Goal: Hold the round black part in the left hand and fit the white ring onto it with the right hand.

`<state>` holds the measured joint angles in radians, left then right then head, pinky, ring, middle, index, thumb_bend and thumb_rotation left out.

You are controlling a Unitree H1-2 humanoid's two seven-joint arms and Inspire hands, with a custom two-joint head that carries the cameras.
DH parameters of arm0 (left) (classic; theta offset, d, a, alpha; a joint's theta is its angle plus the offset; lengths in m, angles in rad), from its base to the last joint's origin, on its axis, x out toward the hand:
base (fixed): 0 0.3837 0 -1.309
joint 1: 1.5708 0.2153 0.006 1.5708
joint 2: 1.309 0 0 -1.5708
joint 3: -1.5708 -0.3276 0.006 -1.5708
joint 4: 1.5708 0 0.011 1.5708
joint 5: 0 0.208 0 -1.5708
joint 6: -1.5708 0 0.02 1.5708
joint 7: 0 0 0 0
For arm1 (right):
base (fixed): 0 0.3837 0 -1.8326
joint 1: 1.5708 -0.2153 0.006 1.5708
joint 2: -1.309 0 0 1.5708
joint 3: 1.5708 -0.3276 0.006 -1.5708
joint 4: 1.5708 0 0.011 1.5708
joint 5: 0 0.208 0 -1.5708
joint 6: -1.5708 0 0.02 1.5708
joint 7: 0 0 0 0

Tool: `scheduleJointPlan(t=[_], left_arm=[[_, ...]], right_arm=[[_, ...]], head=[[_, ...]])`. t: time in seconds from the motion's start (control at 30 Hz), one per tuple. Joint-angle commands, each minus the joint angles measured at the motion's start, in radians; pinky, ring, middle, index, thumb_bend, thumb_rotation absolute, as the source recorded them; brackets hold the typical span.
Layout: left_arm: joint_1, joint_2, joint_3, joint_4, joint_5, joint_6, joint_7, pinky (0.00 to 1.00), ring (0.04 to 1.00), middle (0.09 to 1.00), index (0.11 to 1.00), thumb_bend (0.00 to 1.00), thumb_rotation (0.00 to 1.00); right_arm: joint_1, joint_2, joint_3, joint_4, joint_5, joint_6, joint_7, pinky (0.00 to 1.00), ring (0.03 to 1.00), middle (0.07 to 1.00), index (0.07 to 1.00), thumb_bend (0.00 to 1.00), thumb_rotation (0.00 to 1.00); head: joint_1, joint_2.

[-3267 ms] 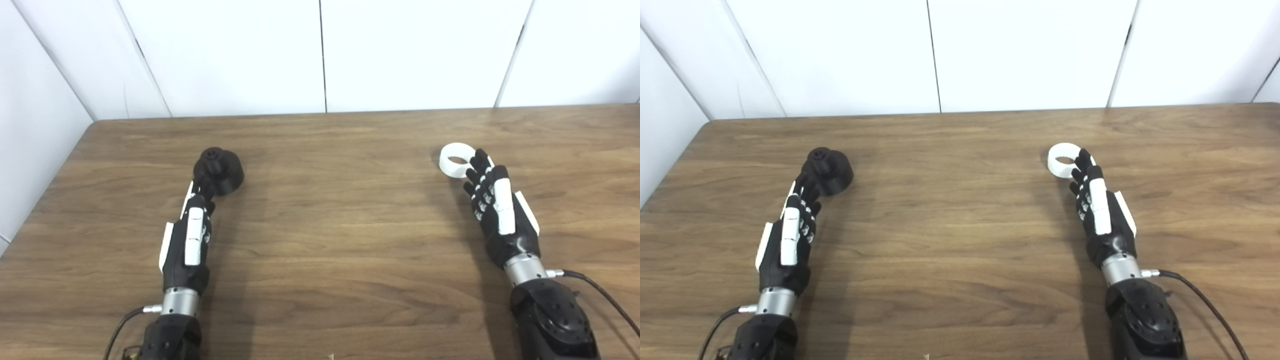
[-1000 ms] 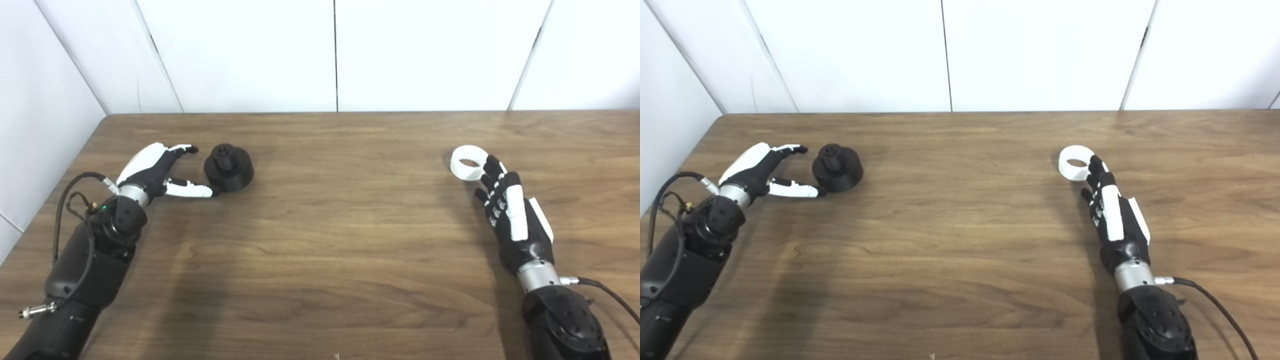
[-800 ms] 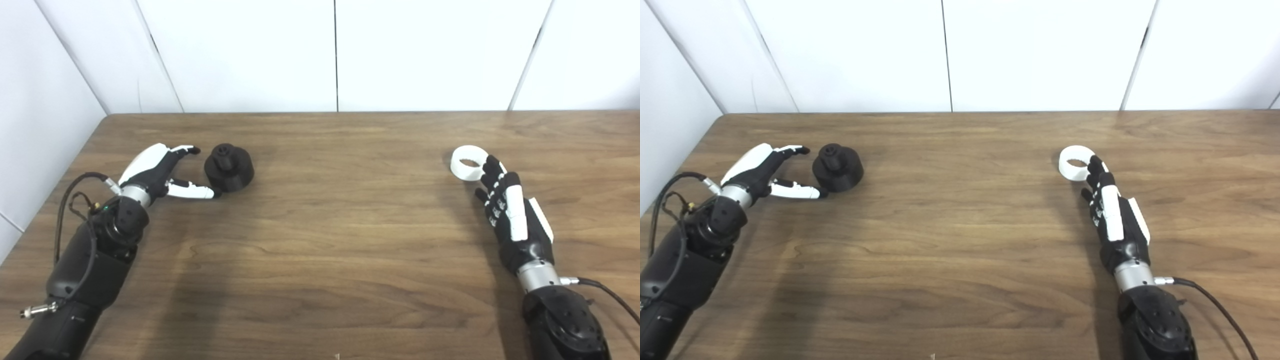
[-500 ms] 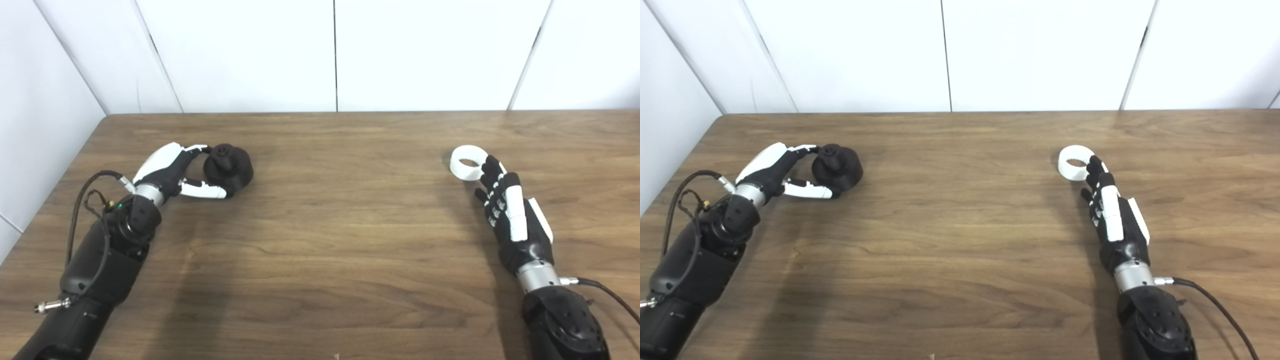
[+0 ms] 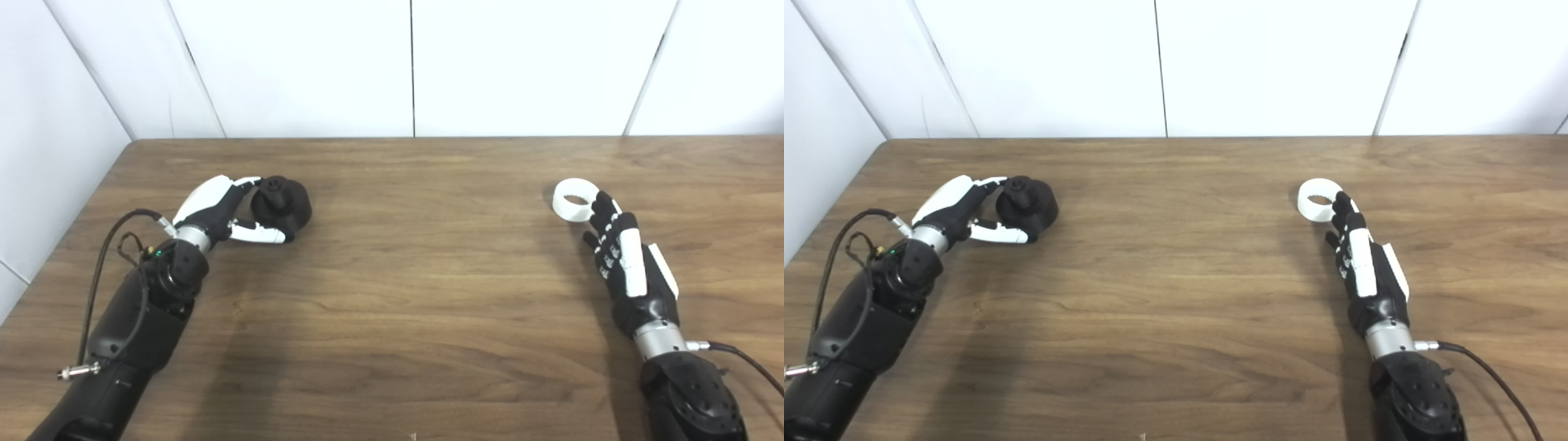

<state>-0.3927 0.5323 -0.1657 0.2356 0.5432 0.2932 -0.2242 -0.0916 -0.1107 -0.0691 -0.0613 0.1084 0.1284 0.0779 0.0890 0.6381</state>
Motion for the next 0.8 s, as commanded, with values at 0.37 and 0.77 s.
scheduleJointPlan(t=[0.37, 0.77], left_arm=[[-0.038, 0.007, 0.023, -0.018, 0.011, -0.039, 0.073, 0.92, 0.972, 0.897, 0.722, 0.85, 0.2], [-0.026, -0.011, 0.032, -0.001, 0.023, -0.102, 0.174, 0.88, 0.937, 0.855, 0.612, 0.79, 0.13]], right_arm=[[-0.003, -0.005, -0.011, -0.047, 0.009, -0.022, 0.0, 1.0, 1.0, 0.981, 0.969, 0.69, 1.0], [-0.003, -0.013, -0.009, -0.046, 0.007, -0.012, 0.007, 1.0, 1.0, 0.982, 0.965, 0.7, 1.0]], head=[[0.001, 0.005], [0.0, 0.01]])
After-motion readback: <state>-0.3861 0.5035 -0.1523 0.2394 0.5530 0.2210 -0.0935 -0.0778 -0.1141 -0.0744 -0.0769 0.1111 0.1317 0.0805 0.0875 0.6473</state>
